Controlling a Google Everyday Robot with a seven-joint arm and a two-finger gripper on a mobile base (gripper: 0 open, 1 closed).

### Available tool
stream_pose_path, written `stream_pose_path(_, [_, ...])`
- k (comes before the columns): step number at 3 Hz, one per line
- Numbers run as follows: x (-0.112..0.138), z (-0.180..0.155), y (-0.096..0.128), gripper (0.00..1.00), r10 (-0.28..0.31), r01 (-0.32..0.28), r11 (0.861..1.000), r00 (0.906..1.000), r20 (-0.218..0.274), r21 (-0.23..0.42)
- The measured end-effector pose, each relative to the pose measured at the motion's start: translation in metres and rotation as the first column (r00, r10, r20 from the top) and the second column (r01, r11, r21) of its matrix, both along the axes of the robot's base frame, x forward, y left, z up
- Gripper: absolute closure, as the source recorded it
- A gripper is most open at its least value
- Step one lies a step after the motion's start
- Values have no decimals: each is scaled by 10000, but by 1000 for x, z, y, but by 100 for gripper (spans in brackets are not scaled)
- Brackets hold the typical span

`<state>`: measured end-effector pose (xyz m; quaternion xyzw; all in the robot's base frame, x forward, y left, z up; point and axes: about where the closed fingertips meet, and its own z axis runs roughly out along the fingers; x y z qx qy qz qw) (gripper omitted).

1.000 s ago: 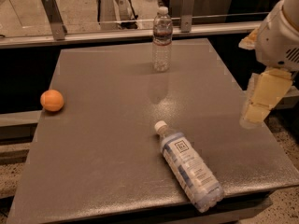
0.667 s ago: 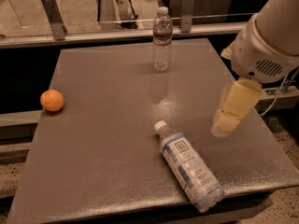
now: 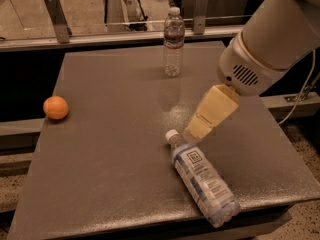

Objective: Place blue plastic bottle upright

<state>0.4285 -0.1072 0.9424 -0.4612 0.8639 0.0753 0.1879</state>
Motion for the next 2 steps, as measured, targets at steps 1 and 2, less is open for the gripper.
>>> stream_pose_path(1, [-8,-13,20,0,-974,961,9948,9945,-395,-342])
stream_pose_path(2, [-19,-40,33,0,-1552,1474,9831,9856,-671,-1082])
